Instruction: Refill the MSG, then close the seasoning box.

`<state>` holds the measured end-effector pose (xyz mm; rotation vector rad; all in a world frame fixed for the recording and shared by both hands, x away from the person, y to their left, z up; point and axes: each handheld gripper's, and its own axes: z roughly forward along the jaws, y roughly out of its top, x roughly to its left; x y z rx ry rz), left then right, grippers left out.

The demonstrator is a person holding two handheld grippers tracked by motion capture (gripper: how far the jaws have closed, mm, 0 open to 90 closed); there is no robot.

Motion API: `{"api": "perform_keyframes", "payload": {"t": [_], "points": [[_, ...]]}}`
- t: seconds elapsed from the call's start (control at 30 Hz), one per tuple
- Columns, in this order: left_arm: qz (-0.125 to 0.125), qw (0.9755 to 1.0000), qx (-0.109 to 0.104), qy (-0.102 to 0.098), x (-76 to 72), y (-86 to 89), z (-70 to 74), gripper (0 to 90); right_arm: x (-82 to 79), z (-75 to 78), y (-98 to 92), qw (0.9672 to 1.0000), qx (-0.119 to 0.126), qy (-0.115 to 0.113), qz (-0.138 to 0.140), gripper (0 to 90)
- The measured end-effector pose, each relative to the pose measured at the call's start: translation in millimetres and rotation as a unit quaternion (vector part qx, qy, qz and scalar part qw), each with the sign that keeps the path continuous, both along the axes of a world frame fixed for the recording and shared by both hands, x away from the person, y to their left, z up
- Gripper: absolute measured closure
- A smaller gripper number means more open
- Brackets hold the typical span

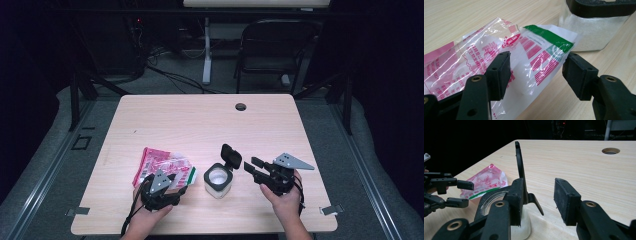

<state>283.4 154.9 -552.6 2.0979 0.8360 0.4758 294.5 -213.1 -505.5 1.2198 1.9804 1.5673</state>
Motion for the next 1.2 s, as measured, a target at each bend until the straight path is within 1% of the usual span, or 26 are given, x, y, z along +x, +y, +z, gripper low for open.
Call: {"api": "perform_keyframes", "payload": {"t": [0.17,0.2,0.3,0.5,0.53,0.57,0.6,0.77,1.03,1.2], "points": [[-0.002,1.0000,-0.002,0.000,-1.0,-1.6,-0.7,40.0,1.2,-1.7,1.0,1.0000,-0.001,-0.001,-0.003,58.5],[-0.002,1.0000,-0.001,0.000,-1.1,-1.8,-0.6,40.0,1.4,-2.0,1.3,1.0000,-0.004,0.000,-0.005,58.5],[-0.004,1.0000,-0.002,0.001,-1.6,-2.7,-1.2,40.0,1.8,-2.6,3.0,1.0000,-0.004,-0.002,-0.003,58.6],[-0.003,1.0000,-0.001,0.000,-1.9,-2.5,-1.4,40.0,3.4,-4.6,7.7,0.9999,-0.013,-0.003,-0.002,58.6],[-0.003,1.0000,-0.001,0.000,-1.9,-2.3,-1.5,40.0,3.5,-4.8,8.7,0.9998,-0.018,-0.003,-0.001,59.1],[-0.003,1.0000,-0.001,0.000,-1.8,-2.3,-1.6,40.0,3.9,-5.4,9.6,0.9999,-0.016,-0.004,0.000,59.3],[-0.002,1.0000,-0.001,0.001,-1.7,-2.2,-1.9,40.0,4.0,-5.2,9.4,0.9998,-0.022,-0.003,0.000,59.7],[-0.002,1.0000,0.000,0.002,-2.0,-2.2,-2.4,40.0,5.4,-6.5,11.0,0.9996,-0.027,-0.003,-0.004,60.9],[-0.008,0.9999,0.002,0.006,-3.4,-5.1,-3.5,40.0,6.9,-7.3,11.2,0.9996,-0.026,-0.003,-0.005,60.9],[-0.013,0.9999,0.005,0.007,-4.6,-8.5,-5.2,39.9,7.1,-7.7,11.7,0.9997,-0.025,-0.001,0.003,59.3]]}}
